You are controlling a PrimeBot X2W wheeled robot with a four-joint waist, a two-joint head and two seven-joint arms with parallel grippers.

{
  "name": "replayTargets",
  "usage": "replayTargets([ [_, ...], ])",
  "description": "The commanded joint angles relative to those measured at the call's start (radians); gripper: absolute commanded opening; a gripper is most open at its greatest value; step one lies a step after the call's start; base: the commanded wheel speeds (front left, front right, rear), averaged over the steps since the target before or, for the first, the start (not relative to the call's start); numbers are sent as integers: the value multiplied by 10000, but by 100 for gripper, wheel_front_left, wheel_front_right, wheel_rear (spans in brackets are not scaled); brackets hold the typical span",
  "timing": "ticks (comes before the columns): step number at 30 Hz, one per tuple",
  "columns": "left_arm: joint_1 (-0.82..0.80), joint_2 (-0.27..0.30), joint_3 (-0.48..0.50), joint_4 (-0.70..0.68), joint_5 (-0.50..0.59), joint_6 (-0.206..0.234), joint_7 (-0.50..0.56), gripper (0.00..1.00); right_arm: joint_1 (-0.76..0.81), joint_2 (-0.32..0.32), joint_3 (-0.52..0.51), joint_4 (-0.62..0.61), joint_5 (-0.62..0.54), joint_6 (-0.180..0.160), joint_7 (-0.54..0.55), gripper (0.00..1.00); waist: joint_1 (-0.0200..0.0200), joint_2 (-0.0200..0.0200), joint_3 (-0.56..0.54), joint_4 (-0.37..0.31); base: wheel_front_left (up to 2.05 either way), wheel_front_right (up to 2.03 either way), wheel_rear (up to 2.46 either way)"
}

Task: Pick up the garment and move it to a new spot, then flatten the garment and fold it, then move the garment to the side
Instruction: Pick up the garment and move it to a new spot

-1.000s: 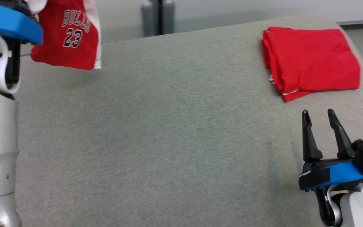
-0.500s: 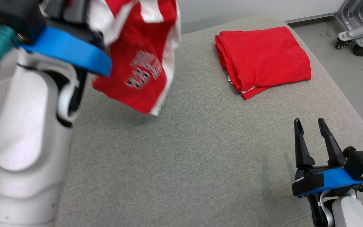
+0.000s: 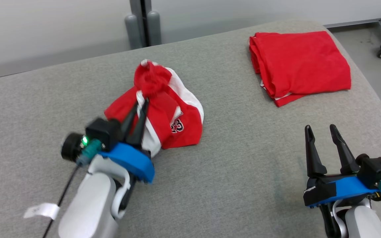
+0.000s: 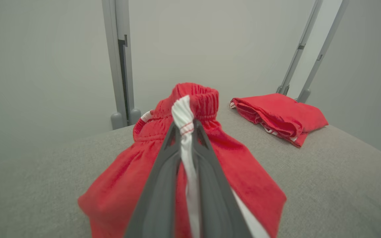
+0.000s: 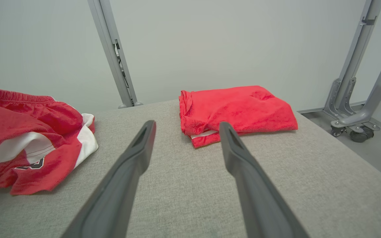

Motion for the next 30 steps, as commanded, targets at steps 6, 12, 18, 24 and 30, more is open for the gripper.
replayTargets([
  [6,541,-241,-482,771,99,-51,-554,100,-75,-6,59,107,-39,6,-22,100,0,0,-3,362,0,0,0],
  [12,178,-348,-500,801,364,138,-1359,100,28,-8,5,199,-73,6,-10,100,0,0,-213,683,0,0,0],
  [18,467,-17,50,207,470,546,-1626,100,222,-8,25,250,-30,6,31,100,0,0,-520,1052,0,0,0],
  [24,1212,373,955,-659,496,927,-1649,100,423,-7,-25,198,-26,6,92,100,0,0,-801,1552,0,0,0],
  [30,2111,609,1873,-1444,537,1186,-1652,100,576,-9,-34,125,-106,6,169,100,0,0,-1037,2089,0,0,0],
])
